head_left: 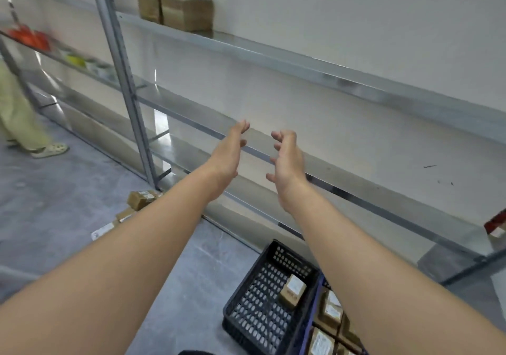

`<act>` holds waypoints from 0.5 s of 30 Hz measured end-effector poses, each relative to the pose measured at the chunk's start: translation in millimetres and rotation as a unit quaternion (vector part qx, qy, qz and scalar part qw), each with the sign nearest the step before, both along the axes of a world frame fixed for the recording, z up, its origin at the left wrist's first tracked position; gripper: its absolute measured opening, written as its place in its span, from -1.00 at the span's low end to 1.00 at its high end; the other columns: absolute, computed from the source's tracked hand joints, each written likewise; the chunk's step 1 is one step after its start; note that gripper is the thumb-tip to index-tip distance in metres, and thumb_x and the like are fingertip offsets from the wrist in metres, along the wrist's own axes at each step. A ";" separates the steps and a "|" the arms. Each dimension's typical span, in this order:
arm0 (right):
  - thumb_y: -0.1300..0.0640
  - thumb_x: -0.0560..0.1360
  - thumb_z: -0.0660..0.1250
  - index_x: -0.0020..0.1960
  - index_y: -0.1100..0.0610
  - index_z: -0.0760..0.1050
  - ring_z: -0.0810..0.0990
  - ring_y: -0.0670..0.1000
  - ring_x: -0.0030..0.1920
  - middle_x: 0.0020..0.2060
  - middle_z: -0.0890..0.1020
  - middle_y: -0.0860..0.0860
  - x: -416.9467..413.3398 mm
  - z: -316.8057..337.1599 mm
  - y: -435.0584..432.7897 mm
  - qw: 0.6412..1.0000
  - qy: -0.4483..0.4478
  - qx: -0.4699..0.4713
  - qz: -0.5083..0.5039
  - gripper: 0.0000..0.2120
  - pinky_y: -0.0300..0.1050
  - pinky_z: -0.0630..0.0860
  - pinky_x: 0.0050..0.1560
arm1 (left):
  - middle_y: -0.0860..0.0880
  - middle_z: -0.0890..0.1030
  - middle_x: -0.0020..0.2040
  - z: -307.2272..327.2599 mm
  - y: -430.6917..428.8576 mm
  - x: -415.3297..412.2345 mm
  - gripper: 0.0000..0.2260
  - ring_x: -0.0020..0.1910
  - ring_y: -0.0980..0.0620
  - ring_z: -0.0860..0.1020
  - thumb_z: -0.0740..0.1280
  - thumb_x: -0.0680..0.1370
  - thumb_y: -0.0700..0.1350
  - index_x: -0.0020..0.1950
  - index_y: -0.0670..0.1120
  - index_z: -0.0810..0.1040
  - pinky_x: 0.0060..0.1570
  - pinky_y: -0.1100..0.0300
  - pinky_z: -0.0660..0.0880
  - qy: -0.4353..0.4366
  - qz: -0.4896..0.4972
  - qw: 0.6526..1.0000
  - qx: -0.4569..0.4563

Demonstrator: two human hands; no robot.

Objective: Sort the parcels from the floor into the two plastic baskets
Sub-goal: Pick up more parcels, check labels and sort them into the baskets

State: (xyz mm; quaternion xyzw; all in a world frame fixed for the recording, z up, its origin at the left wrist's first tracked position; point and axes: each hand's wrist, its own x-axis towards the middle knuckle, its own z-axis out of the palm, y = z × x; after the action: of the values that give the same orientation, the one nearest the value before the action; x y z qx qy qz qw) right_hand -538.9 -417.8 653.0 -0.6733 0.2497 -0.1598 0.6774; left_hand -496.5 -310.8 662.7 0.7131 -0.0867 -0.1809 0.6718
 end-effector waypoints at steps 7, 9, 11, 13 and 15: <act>-0.25 0.66 0.06 0.36 -0.08 0.55 0.51 0.10 0.32 0.21 0.56 -0.09 75.9 -23.0 120.7 0.998 0.011 0.023 0.062 -0.54 0.33 0.44 0.49 | 0.04 0.42 0.41 -15.3 133.2 59.8 -0.52 0.50 -0.12 0.29 -0.03 0.67 0.29 0.54 0.23 0.35 0.52 -0.21 0.20 0.005 0.066 0.997 0.030; -0.23 0.71 0.05 0.23 -0.13 0.56 0.54 0.03 0.17 0.09 0.55 -0.16 96.9 -33.7 158.2 0.997 0.019 0.022 0.072 -0.64 0.33 0.47 0.45 | 0.01 0.41 0.45 -21.0 172.6 80.4 -0.51 0.52 -0.15 0.29 -0.02 0.67 0.29 0.56 0.21 0.34 0.53 -0.21 0.19 0.019 0.082 0.996 0.038; -0.26 0.64 0.07 0.20 -0.13 0.58 0.55 0.02 0.19 0.15 0.58 -0.11 115.7 -38.8 194.3 0.996 0.030 0.026 0.079 -0.61 0.32 0.47 0.45 | 0.01 0.40 0.49 -26.7 208.7 100.5 -0.50 0.53 -0.15 0.28 -0.02 0.67 0.30 0.56 0.21 0.33 0.52 -0.23 0.19 0.026 0.088 0.994 0.050; -0.31 0.48 0.06 0.34 -0.08 0.58 0.52 0.11 0.36 0.35 0.57 -0.03 136.7 -43.2 226.1 0.995 0.049 0.039 0.081 -0.41 0.33 0.45 0.48 | 0.02 0.40 0.50 -31.3 240.6 120.5 -0.48 0.52 -0.13 0.28 -0.01 0.66 0.30 0.57 0.18 0.33 0.52 -0.23 0.19 0.038 0.094 0.993 0.063; -0.32 0.40 0.07 0.34 -0.07 0.59 0.51 0.12 0.39 0.33 0.57 -0.04 157.3 -48.8 252.1 0.993 0.069 0.048 0.078 -0.35 0.32 0.44 0.48 | 0.02 0.41 0.48 -36.9 268.1 139.3 -0.50 0.49 -0.10 0.30 -0.02 0.68 0.28 0.56 0.17 0.34 0.51 -0.19 0.21 0.053 0.099 0.992 0.065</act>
State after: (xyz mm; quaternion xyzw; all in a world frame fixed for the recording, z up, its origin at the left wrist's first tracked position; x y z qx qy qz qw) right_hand -381.6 -165.8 604.2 -0.6668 0.2499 -0.0473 0.7005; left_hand -357.2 -42.7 625.7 0.7497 0.0322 -0.1563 0.6423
